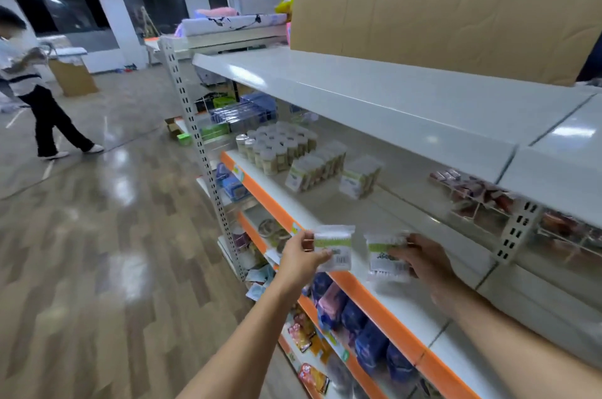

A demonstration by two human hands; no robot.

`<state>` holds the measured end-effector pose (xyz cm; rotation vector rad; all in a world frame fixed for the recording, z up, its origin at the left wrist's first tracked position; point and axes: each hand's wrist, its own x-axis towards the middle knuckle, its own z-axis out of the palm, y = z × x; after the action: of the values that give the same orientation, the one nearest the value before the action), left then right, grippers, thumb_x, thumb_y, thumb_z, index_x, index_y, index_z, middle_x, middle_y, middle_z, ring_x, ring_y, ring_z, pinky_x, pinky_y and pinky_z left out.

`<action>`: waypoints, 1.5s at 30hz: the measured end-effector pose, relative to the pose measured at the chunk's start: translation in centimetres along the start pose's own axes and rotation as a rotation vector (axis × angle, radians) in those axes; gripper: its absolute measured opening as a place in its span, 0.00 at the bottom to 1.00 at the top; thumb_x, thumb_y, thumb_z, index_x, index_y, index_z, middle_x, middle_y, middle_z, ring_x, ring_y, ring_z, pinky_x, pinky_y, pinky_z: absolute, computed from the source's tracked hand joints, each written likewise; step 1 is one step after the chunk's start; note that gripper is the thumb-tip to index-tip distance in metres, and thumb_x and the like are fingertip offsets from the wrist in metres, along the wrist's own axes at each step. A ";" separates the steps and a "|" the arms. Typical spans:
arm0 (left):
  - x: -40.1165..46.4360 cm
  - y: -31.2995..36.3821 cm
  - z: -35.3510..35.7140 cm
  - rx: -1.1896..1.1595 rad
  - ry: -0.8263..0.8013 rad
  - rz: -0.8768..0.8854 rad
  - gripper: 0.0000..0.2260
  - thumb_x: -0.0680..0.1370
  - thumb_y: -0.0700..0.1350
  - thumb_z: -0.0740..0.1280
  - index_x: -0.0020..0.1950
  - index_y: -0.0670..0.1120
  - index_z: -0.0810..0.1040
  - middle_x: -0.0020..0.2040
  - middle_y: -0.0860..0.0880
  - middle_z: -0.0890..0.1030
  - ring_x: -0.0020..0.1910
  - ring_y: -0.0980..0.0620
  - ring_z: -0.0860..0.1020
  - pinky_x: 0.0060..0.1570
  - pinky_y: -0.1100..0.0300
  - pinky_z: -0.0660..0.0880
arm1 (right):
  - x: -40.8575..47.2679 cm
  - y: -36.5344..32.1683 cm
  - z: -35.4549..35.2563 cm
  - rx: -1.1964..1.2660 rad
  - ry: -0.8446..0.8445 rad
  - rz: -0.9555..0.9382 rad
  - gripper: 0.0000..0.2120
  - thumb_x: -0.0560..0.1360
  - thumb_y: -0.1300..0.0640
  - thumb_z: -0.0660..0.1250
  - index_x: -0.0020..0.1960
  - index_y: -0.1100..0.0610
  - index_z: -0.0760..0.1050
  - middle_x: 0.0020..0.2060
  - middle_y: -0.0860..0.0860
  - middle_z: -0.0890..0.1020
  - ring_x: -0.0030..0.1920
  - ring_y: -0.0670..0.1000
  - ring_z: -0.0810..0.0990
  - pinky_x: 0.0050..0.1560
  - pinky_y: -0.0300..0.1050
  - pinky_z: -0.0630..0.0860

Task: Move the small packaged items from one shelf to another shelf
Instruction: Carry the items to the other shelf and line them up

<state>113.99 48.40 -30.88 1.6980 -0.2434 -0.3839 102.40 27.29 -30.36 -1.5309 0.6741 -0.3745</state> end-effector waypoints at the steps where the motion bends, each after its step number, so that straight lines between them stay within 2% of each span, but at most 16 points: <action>1: 1.2 0.1 -0.2 0.009 -0.003 -0.004 0.11 0.73 0.35 0.75 0.48 0.48 0.77 0.45 0.48 0.83 0.42 0.53 0.83 0.34 0.69 0.75 | 1.0 -0.2 0.5 -0.004 -0.001 -0.003 0.08 0.71 0.65 0.73 0.49 0.57 0.82 0.41 0.55 0.86 0.38 0.50 0.86 0.36 0.47 0.82; 3: 3.8 0.4 -0.8 0.033 -0.016 -0.019 0.12 0.72 0.38 0.76 0.51 0.49 0.77 0.46 0.49 0.83 0.42 0.53 0.82 0.35 0.67 0.75 | 3.2 -0.7 1.4 -0.010 0.006 -0.001 0.08 0.71 0.65 0.73 0.49 0.57 0.82 0.42 0.55 0.87 0.40 0.52 0.86 0.43 0.53 0.83; 6: 7.3 0.9 -1.6 0.082 0.004 -0.006 0.15 0.71 0.43 0.78 0.52 0.51 0.77 0.44 0.52 0.79 0.40 0.56 0.78 0.34 0.64 0.72 | 6.1 -1.6 2.4 -0.043 -0.019 -0.003 0.10 0.70 0.64 0.74 0.50 0.55 0.82 0.42 0.52 0.87 0.40 0.51 0.87 0.42 0.52 0.84; 10: 11.1 1.1 -1.6 0.115 -0.009 0.004 0.17 0.71 0.43 0.77 0.57 0.48 0.78 0.50 0.51 0.81 0.48 0.51 0.81 0.42 0.61 0.76 | 8.8 -1.9 2.8 -0.063 -0.007 0.002 0.11 0.70 0.63 0.76 0.51 0.54 0.83 0.41 0.50 0.87 0.42 0.52 0.87 0.46 0.55 0.84; 13: 13.4 1.0 -1.1 0.142 -0.030 0.016 0.17 0.71 0.42 0.77 0.57 0.46 0.78 0.50 0.51 0.82 0.50 0.51 0.81 0.40 0.68 0.73 | 10.2 -1.6 3.0 -0.071 0.037 -0.005 0.11 0.70 0.63 0.76 0.49 0.52 0.83 0.42 0.50 0.87 0.43 0.53 0.87 0.48 0.57 0.84; 18: 17.3 0.0 0.0 0.168 -0.065 0.005 0.20 0.70 0.40 0.77 0.59 0.46 0.75 0.46 0.52 0.81 0.45 0.54 0.80 0.40 0.67 0.73 | 11.5 -1.1 3.6 -0.026 0.141 0.003 0.11 0.70 0.66 0.75 0.49 0.53 0.83 0.45 0.54 0.87 0.43 0.52 0.86 0.42 0.49 0.82; 22: 20.8 0.3 1.0 0.147 -0.122 0.039 0.19 0.71 0.37 0.76 0.57 0.46 0.72 0.45 0.50 0.79 0.50 0.46 0.80 0.49 0.60 0.77 | 12.8 -0.9 4.4 0.036 0.217 0.012 0.11 0.70 0.67 0.74 0.50 0.56 0.83 0.41 0.52 0.86 0.39 0.48 0.86 0.39 0.45 0.81; 24: 22.5 0.8 1.5 0.198 -0.159 0.089 0.16 0.72 0.38 0.75 0.55 0.46 0.72 0.44 0.52 0.78 0.46 0.51 0.79 0.44 0.71 0.74 | 13.5 -1.0 5.0 0.060 0.267 0.019 0.10 0.70 0.68 0.74 0.49 0.58 0.82 0.35 0.49 0.85 0.33 0.44 0.84 0.31 0.39 0.78; 26: 23.8 1.1 1.9 0.239 -0.194 0.129 0.11 0.74 0.39 0.73 0.52 0.46 0.74 0.44 0.54 0.77 0.45 0.54 0.79 0.41 0.75 0.71 | 14.1 -0.8 5.5 0.083 0.311 0.014 0.11 0.70 0.69 0.74 0.49 0.58 0.82 0.35 0.50 0.84 0.32 0.44 0.84 0.29 0.36 0.77; 29: 25.7 1.3 2.4 0.250 -0.201 0.208 0.09 0.75 0.40 0.73 0.48 0.50 0.74 0.44 0.57 0.79 0.44 0.57 0.80 0.37 0.77 0.70 | 14.8 -0.7 6.3 0.071 0.380 -0.001 0.10 0.69 0.66 0.76 0.49 0.57 0.83 0.41 0.55 0.86 0.40 0.53 0.84 0.38 0.45 0.78; 31: 26.9 1.3 2.8 0.250 -0.251 0.230 0.07 0.76 0.39 0.72 0.51 0.45 0.77 0.48 0.51 0.82 0.48 0.52 0.81 0.39 0.74 0.71 | 15.3 -0.6 6.8 0.069 0.407 -0.015 0.09 0.68 0.66 0.76 0.47 0.57 0.83 0.43 0.58 0.86 0.44 0.58 0.84 0.43 0.50 0.78; 33: 27.9 1.2 3.2 0.236 -0.296 0.247 0.07 0.76 0.37 0.70 0.53 0.40 0.77 0.51 0.44 0.82 0.50 0.46 0.81 0.44 0.65 0.75 | 15.5 -0.4 7.5 0.061 0.424 -0.019 0.09 0.68 0.66 0.76 0.46 0.55 0.83 0.43 0.57 0.86 0.45 0.57 0.85 0.45 0.53 0.80; 35: 28.6 1.0 3.6 0.216 -0.338 0.270 0.07 0.75 0.35 0.69 0.53 0.39 0.78 0.50 0.42 0.82 0.50 0.45 0.81 0.44 0.62 0.76 | 15.5 -0.1 8.2 0.046 0.420 -0.037 0.11 0.68 0.66 0.77 0.46 0.53 0.83 0.42 0.53 0.87 0.44 0.54 0.86 0.43 0.52 0.81; 38: 29.6 0.9 4.0 0.196 -0.381 0.306 0.09 0.75 0.35 0.70 0.54 0.43 0.78 0.49 0.46 0.82 0.49 0.51 0.81 0.42 0.71 0.75 | 15.5 0.4 9.1 0.017 0.442 -0.071 0.14 0.67 0.66 0.78 0.49 0.53 0.81 0.44 0.52 0.86 0.42 0.49 0.86 0.36 0.42 0.81; 42: 30.4 0.6 4.1 0.175 -0.427 0.310 0.13 0.75 0.35 0.71 0.58 0.42 0.77 0.52 0.46 0.82 0.51 0.52 0.81 0.45 0.67 0.77 | 16.0 0.3 10.6 -0.073 0.462 -0.107 0.15 0.66 0.65 0.80 0.47 0.52 0.81 0.41 0.50 0.85 0.42 0.52 0.86 0.42 0.50 0.84; 45: 30.5 0.2 3.8 0.162 -0.429 0.301 0.15 0.75 0.37 0.71 0.62 0.41 0.76 0.54 0.46 0.82 0.53 0.50 0.80 0.50 0.65 0.77 | 16.7 0.0 11.6 -0.143 0.467 -0.154 0.15 0.65 0.66 0.80 0.47 0.53 0.81 0.40 0.49 0.86 0.42 0.50 0.86 0.42 0.45 0.83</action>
<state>140.63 33.55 -34.69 1.6891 -0.8540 -0.5100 122.32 26.13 -34.17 -1.6508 0.9633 -0.8323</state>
